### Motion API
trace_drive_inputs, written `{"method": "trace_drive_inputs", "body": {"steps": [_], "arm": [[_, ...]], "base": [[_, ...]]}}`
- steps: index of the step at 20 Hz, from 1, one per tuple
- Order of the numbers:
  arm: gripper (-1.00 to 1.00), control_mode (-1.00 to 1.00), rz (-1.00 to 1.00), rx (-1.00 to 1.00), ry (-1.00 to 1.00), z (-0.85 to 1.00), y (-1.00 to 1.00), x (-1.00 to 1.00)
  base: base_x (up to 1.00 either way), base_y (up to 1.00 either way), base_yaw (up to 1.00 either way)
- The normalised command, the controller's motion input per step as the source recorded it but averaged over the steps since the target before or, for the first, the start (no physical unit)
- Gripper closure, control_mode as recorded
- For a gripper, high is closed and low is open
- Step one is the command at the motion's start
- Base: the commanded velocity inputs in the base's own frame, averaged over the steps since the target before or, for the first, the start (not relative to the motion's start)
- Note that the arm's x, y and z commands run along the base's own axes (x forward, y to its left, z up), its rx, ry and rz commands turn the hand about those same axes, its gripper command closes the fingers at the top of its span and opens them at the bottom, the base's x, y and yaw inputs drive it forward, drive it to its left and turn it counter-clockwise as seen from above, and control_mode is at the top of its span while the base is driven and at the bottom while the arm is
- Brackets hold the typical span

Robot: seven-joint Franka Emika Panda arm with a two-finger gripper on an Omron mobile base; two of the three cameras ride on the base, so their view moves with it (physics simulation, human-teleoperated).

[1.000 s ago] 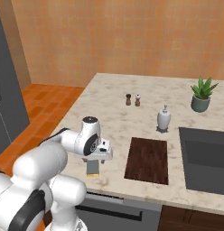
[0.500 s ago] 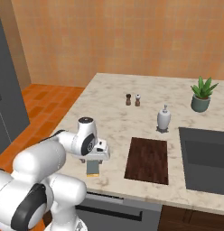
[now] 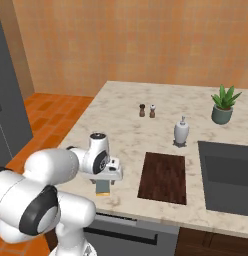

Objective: Pick up the sponge from the counter and clean the cutting board by briefly scrubbing or pressing down on the cutting board. Once finished, release the sponge.

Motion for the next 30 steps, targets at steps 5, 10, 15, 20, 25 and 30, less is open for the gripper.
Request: {"method": "trace_drive_inputs", "body": {"steps": [5,10,15,20,25,30], "arm": [[1.0,-1.0,0.0,-0.01,0.01,-0.27,0.0,0.0],[1.0,-1.0,0.0,-0.01,0.0,-0.09,-0.05,0.0],[1.0,-1.0,-0.1,0.0,0.0,0.35,-0.66,0.0],[1.0,-1.0,-0.15,0.0,0.0,0.36,-0.94,0.0],[1.0,-1.0,-0.19,0.0,0.0,0.13,-0.98,0.0],[1.0,-1.0,-0.15,0.0,0.0,-0.01,-0.98,0.09]], "base": [[0.0,0.0,0.0],[0.0,0.0,0.0],[0.0,0.0,0.0],[0.0,0.0,0.0],[0.0,0.0,0.0],[0.0,0.0,0.0]]}}
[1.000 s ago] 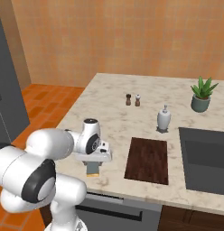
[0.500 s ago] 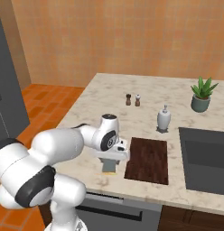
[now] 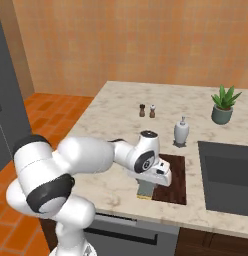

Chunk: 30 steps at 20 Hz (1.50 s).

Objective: Pick up the sponge from the counter and clean the cutting board by briefly scrubbing or pressing down on the cutting board. Once finished, release the sponge.

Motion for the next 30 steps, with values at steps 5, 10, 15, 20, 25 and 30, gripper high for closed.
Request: {"method": "trace_drive_inputs", "body": {"steps": [5,10,15,20,25,30], "arm": [[1.0,-1.0,-0.06,0.0,-0.02,-0.1,-0.04,0.41],[1.0,-1.0,-0.04,0.0,0.0,-0.42,0.33,0.23],[1.0,-1.0,-0.01,-0.03,0.03,-0.56,-0.14,0.02],[1.0,-1.0,0.0,0.0,0.01,-0.12,-0.4,0.0],[1.0,-1.0,0.0,-0.03,-0.01,-0.16,-0.44,0.0],[1.0,-1.0,0.0,0.0,-0.03,-0.01,-0.68,-0.23]], "base": [[0.0,0.0,0.0],[0.0,0.0,0.0],[0.0,0.0,0.0],[0.0,0.0,0.0],[0.0,0.0,0.0],[0.0,0.0,0.0]]}}
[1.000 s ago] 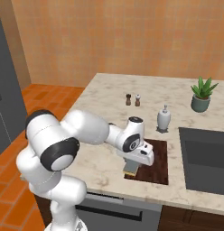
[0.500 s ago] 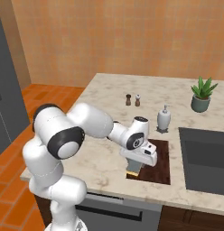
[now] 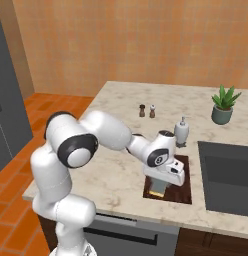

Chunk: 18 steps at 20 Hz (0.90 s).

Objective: Pick up the sponge from the counter and clean the cutting board by briefly scrubbing or pressing down on the cutting board. Once finished, release the sponge.

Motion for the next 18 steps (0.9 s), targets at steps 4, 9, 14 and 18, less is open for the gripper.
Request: {"method": "trace_drive_inputs", "body": {"steps": [4,9,14,18], "arm": [[1.0,-1.0,0.0,-0.04,-0.07,-0.25,-0.67,-0.38],[1.0,-1.0,0.0,-0.01,-0.02,-0.08,-0.65,-0.03],[1.0,-1.0,0.0,0.0,0.0,0.01,-0.8,0.0],[1.0,-1.0,0.0,0.0,0.0,0.0,-0.78,0.0]], "base": [[0.0,0.0,0.0],[0.0,0.0,0.0],[0.0,0.0,0.0],[0.0,0.0,0.0]]}}
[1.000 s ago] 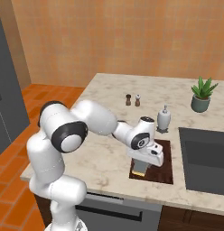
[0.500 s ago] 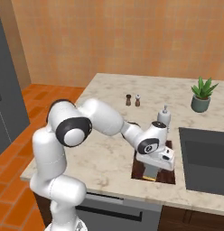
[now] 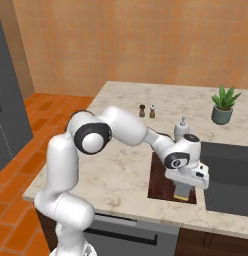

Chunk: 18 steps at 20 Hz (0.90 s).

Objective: Pick up the sponge from the counter and clean the cutting board by briefly scrubbing or pressing down on the cutting board. Once finished, release the sponge.

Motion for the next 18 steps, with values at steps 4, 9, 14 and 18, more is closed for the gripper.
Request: {"method": "trace_drive_inputs", "body": {"steps": [4,9,14,18], "arm": [[1.0,-1.0,0.0,0.0,-0.03,-0.3,-0.74,0.0],[1.0,-1.0,-0.04,0.0,-0.07,-0.2,0.22,0.04],[1.0,-1.0,-0.03,0.0,0.0,0.0,0.46,0.3],[1.0,-1.0,0.0,-0.01,0.0,0.0,0.33,0.41]], "base": [[0.0,0.0,0.0],[0.0,0.0,0.0],[0.0,0.0,0.0],[0.0,0.0,0.0]]}}
